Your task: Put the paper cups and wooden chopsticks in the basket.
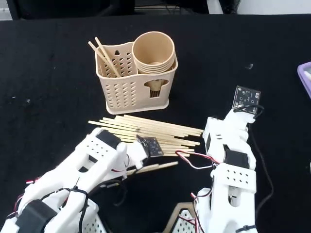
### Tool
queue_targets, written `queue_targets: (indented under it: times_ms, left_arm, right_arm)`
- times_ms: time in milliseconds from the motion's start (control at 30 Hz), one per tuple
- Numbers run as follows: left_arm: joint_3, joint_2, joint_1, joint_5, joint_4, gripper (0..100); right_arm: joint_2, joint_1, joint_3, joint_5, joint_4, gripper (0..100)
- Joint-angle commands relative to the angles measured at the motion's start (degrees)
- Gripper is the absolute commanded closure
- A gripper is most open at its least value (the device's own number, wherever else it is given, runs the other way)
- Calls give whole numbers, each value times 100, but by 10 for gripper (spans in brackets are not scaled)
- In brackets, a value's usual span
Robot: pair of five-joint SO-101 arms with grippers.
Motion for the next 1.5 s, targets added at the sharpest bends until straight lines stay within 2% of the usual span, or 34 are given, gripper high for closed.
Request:
queue_targets:
  times_ms: [0,167,233,400,533,700,1000,1067,1133,1300,1467]
  left_arm:
    - [22,-97,22,571,-378,970]
    - [13,-738,-4,589,-273,970]
    - [-40,-1204,-22,580,18,970]
    - [-462,-2163,-40,185,1380,970]
    - [-848,-2743,-119,123,2101,971]
    - [-1262,-2989,-796,105,2127,971]
    - [-3178,-3024,-1587,176,2163,971]
    - [-3758,-3024,-1631,519,2004,971]
    - [-4171,-3024,-1622,1248,1565,970]
    - [-4470,-3024,-1622,3007,-70,970]
    - [-4462,-2989,-1622,4220,-1530,970]
  right_arm:
    - [-13,70,-13,-9,-105,889]
    - [-31,79,-13,-9,-97,889]
    - [-40,79,-13,-26,-97,889]
    - [-48,255,-13,-79,-114,889]
    - [-48,905,-75,-809,-141,893]
    - [-48,1037,-75,-985,-193,990]
    - [-22,1037,40,-1020,-475,984]
    - [-22,1029,84,-1002,-589,984]
    - [-13,1029,145,-1002,-756,984]
    - [-22,1029,224,-1002,-879,984]
    - [-13,747,233,-993,-862,984]
